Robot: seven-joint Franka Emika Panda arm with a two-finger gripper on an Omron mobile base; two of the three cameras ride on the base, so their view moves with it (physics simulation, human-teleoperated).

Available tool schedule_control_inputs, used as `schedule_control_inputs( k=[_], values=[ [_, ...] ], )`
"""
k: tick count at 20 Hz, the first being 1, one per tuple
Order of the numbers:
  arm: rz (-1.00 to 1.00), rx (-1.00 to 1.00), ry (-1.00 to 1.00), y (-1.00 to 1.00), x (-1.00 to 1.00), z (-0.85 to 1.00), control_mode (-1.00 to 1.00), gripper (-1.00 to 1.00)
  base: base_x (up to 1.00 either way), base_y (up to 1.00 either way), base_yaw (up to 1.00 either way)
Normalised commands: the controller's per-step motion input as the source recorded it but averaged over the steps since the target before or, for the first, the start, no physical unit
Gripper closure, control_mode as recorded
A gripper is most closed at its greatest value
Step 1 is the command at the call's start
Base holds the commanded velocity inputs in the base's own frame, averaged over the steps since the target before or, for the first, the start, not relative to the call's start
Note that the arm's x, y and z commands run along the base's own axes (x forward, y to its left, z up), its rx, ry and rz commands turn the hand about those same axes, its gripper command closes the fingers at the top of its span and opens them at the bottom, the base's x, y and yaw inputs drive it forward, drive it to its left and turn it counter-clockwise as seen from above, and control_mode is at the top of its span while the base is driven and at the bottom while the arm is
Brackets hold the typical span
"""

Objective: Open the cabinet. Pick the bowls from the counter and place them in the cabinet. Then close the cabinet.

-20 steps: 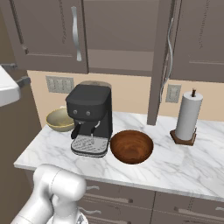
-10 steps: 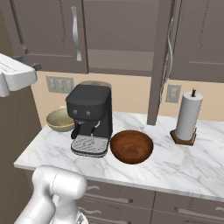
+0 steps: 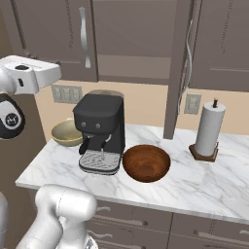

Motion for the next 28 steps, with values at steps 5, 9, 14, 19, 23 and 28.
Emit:
schedule_control_inputs(
  k=[5, 9, 14, 19, 23, 28],
  values=[
    [0.09, 0.00, 0.00, 0.01, 0.32, 0.00, -1.00, -1.00, 0.00, 0.00, 0.00],
    [0.05, 0.00, 0.00, 0.00, 0.31, 0.00, -1.00, -1.00, 0.00, 0.00, 0.00],
    [0.01, 0.00, 0.01, 0.00, 0.47, -0.01, -1.00, -1.00, 0.00, 0.00, 0.00],
    [0.01, 0.00, 0.00, 0.00, 0.48, -0.02, -1.00, -1.00, 0.00, 0.00, 0.00],
    [0.06, 0.00, 0.00, 0.00, 0.47, -0.06, -1.00, -1.00, 0.00, 0.00, 0.00],
    [0.10, 0.00, 0.00, 0.00, 0.43, -0.16, -1.00, -1.00, 0.00, 0.00, 0.00]
  ],
)
